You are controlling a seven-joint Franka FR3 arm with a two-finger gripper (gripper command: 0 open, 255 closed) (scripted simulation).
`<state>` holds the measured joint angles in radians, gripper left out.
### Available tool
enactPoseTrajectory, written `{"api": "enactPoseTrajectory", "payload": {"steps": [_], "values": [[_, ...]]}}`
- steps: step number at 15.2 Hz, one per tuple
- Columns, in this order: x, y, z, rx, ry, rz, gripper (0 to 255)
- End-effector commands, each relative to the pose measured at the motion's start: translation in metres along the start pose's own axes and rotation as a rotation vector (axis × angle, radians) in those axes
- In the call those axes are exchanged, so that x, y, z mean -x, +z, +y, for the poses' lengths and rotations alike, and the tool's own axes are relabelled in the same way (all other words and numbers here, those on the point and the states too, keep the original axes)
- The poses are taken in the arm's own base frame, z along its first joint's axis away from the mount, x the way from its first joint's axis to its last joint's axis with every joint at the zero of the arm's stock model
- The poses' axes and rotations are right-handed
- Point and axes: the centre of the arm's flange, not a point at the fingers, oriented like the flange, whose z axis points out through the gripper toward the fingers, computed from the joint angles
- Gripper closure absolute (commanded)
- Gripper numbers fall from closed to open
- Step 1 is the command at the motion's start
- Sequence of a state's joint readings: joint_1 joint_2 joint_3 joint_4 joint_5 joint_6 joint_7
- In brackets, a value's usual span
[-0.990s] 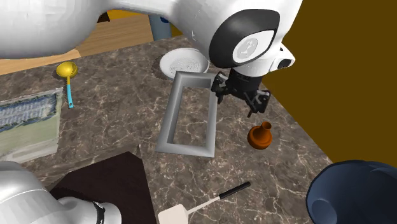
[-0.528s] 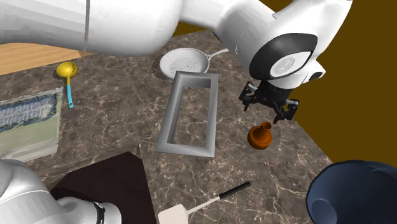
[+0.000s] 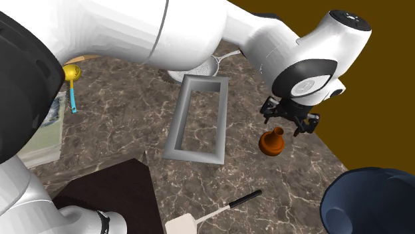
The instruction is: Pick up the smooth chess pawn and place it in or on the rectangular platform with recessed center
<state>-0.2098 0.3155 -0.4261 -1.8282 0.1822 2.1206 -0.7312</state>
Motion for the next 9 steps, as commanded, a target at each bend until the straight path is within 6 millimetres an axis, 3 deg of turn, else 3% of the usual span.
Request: {"api": "enactPoseTrajectory", "payload": {"steps": [1, 2, 9], "values": [[-0.0006, 0.0102, 0.0006, 0.000, 0.000, 0.000, 0], [-0.0006, 0.0185, 0.0006, 0.000, 0.000, 0.000, 0], [-0.0006, 0.0185, 0.0006, 0.000, 0.000, 0.000, 0]]}}
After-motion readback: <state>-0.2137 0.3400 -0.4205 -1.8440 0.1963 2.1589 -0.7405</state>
